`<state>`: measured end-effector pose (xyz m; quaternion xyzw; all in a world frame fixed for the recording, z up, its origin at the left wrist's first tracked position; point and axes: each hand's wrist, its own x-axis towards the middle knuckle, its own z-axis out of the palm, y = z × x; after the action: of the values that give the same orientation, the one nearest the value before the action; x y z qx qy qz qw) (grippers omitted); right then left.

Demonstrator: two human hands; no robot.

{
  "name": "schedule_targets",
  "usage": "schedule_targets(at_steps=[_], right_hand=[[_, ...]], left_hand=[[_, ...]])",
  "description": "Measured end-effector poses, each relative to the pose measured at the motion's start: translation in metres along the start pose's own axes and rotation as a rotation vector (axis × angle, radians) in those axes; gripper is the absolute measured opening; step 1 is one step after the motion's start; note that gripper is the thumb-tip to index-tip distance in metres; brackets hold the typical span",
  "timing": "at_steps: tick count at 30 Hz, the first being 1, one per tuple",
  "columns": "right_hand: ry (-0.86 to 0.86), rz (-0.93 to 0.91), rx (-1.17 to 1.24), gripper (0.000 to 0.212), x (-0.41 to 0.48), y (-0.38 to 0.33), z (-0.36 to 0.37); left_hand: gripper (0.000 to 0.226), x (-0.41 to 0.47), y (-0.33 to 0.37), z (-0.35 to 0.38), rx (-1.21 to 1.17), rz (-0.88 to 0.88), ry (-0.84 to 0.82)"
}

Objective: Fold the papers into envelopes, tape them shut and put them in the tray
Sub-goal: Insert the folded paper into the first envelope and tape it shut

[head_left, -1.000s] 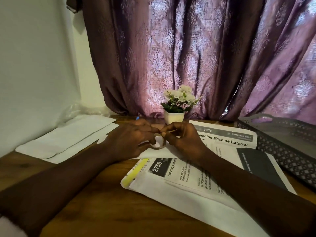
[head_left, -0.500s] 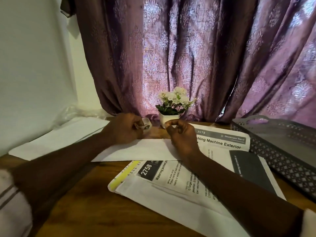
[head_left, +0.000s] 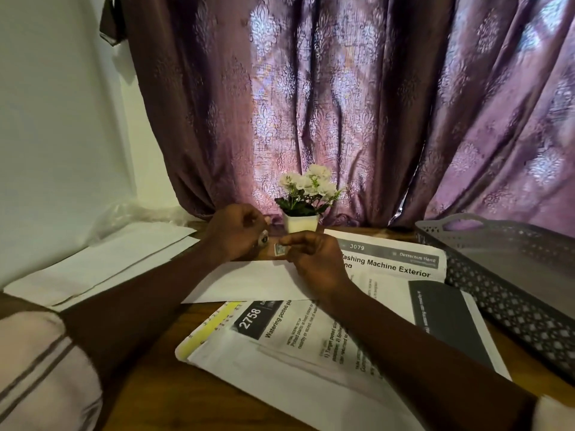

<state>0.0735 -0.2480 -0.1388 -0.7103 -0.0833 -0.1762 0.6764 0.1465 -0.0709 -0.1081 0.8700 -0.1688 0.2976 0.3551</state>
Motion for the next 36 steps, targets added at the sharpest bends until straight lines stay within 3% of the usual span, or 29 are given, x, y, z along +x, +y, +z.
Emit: schedule_targets(at_steps=[5, 11, 15, 18, 24, 28, 36], right_hand=[[-0.002, 0.008, 0.080, 0.040, -0.001, -0.004, -0.003], [0.035, -0.011, 0.077, 0.022, 0.000, -0.010, -0.012], [0.003, -0.012, -0.071, 0.027, 0.005, -0.012, -0.026], [-0.056, -0.005, -0.209, 0.014, 0.011, -0.011, -0.038], [-0.173, 0.006, -0.266, 0.014, 0.015, -0.001, -0.041], [-0.206, -0.061, -0.489, 0.014, 0.017, 0.000, -0.036], [-0.099, -0.038, -0.702, 0.012, 0.021, 0.004, -0.031]], left_hand=[[0.015, -0.045, 0.015, -0.007, -0.144, 0.147, -0.132], [0.009, -0.056, 0.010, -0.002, -0.007, 0.277, -0.215], [0.011, -0.054, 0.007, 0.000, 0.079, 0.319, -0.256], [0.014, -0.053, 0.006, 0.000, 0.106, 0.347, -0.261], [0.014, -0.052, 0.005, 0.000, 0.085, 0.324, -0.273], [0.014, -0.051, 0.006, 0.001, 0.088, 0.312, -0.281], [0.017, -0.052, 0.006, 0.001, 0.104, 0.282, -0.302]])
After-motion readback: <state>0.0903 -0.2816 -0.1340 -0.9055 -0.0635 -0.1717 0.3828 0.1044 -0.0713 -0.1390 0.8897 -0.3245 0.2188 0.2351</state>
